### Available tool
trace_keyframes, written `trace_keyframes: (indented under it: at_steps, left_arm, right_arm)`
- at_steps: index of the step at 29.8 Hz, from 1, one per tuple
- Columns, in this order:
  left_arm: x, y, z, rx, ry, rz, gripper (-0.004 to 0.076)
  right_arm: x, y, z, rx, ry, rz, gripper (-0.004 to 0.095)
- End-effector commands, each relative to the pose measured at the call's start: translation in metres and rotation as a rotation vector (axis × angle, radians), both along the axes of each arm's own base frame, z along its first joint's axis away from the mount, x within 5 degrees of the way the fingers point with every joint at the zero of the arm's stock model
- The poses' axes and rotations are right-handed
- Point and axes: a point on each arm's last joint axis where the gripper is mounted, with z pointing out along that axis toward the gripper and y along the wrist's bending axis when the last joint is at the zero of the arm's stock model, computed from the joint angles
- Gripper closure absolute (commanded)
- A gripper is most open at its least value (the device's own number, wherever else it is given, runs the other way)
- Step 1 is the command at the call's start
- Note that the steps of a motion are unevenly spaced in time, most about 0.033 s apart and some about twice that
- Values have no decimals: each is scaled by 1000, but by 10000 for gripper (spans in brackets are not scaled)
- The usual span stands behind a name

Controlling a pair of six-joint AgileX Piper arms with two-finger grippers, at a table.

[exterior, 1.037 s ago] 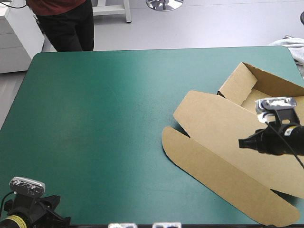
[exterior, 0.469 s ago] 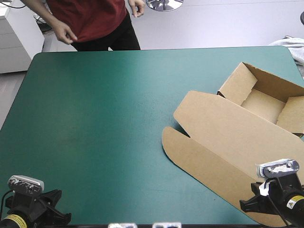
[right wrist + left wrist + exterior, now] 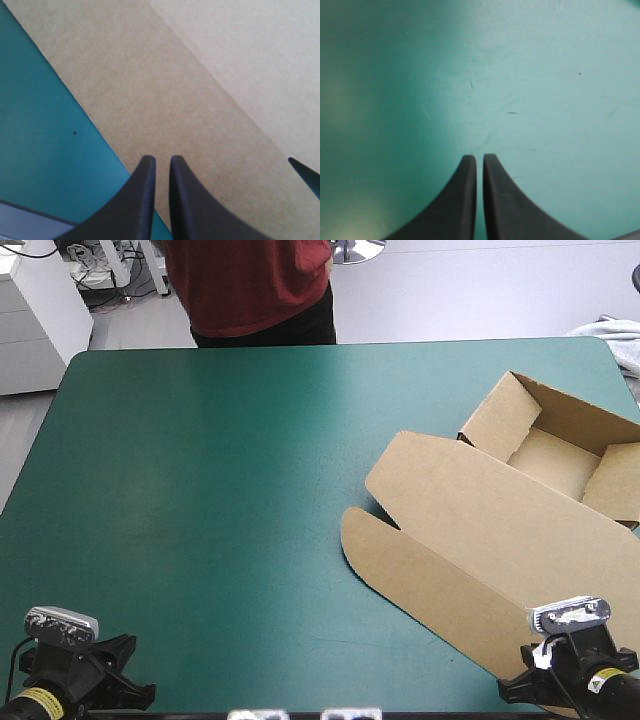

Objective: Fold the box

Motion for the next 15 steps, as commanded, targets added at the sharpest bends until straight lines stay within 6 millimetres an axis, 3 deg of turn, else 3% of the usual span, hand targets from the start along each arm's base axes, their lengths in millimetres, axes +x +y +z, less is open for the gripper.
trace_keyframes:
  at_steps: [1, 15]
  left_arm:
    - [4, -2, 11, -38, -65, -2, 701]
    - [4, -2, 11, -32, -67, 0, 701]
  right_arm:
    - [5, 1, 10, 17, -75, 1, 819]
    - [6, 2, 10, 28, -77, -6, 819]
